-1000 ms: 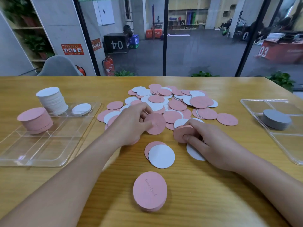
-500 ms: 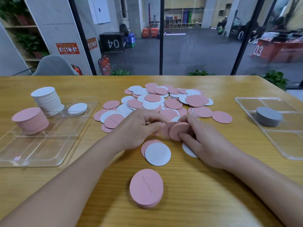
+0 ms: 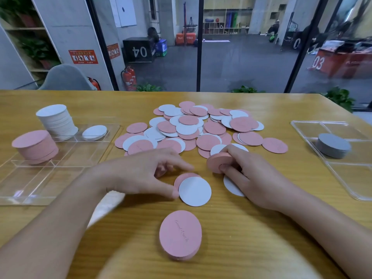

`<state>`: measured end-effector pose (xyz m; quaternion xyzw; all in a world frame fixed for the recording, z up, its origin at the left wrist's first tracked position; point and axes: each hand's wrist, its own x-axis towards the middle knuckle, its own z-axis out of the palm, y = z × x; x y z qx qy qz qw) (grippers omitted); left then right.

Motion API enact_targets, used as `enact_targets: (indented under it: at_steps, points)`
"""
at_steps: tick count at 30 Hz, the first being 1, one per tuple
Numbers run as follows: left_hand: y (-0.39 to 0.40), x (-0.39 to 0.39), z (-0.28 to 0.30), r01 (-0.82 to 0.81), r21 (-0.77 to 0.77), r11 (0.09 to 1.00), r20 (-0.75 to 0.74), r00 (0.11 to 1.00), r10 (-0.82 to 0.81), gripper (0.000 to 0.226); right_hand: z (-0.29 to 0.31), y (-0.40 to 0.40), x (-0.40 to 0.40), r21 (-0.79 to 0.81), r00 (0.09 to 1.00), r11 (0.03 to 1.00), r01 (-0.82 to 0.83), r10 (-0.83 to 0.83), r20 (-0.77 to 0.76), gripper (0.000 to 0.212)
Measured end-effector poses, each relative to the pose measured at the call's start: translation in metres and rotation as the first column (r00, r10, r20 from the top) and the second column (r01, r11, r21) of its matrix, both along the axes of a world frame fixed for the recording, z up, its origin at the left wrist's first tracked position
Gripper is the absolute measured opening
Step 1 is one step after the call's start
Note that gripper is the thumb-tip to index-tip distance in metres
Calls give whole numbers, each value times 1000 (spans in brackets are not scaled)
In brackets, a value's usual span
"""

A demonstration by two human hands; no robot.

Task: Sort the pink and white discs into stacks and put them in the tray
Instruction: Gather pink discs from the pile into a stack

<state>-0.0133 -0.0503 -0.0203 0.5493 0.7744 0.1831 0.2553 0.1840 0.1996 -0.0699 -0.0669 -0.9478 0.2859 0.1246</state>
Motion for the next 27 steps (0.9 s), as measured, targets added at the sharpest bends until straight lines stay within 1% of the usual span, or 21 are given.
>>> enact_targets:
  at_steps: [3, 8, 10, 14, 15, 17, 19, 21, 23, 24, 26, 27]
  points:
    - [7, 8, -6, 12, -12, 1000, -28, 1000, -12, 66, 0, 0, 0, -8, 1000, 1000, -1, 1, -1, 8]
    - [12, 12, -12, -38, 49, 998, -48, 998, 40, 58, -1, 0, 0, -9, 1000, 1000, -16, 16, -11, 8]
    - [13, 12, -16, -98, 117, 988, -51, 993, 105, 57, -1, 0, 0, -7, 1000, 1000, -15, 15, -17, 9]
    - [21, 9, -27, -262, 243, 934, 38, 965, 261, 64, -4, 2, -1, -7, 998, 999, 37, -37, -42, 13]
    - [22, 7, -29, -294, 276, 915, 48, 955, 293, 60, -4, 3, -1, 3, 997, 998, 61, -60, -48, 15]
    - [22, 1, -32, -368, 359, 858, 62, 926, 372, 43, -5, 2, 0, 9, 994, 995, 95, -94, -63, 17]
    - [21, -5, -32, -439, 414, 797, 84, 890, 447, 27, -4, 1, 0, 0, 992, 995, 104, -104, -72, 16]
    - [20, -7, -31, -474, 456, 754, 68, 863, 501, 16, -2, 0, 1, -7, 992, 995, 103, -104, -69, 13]
    - [19, -9, -31, -491, 491, 719, 86, 850, 520, 16, -2, 0, 1, -2, 994, 996, 93, -93, -61, 11]
    - [20, -9, -31, -503, 505, 702, 134, 849, 512, 17, -2, 0, 2, 3, 995, 996, 85, -84, -56, 11]
    - [20, -6, -27, -503, 494, 709, 201, 860, 470, 20, -1, -2, 3, 4, 997, 998, 62, -62, -45, 11]
    - [19, -4, -26, -488, 490, 723, 195, 869, 455, 23, -1, -3, 3, 3, 998, 999, 49, -49, -42, 11]
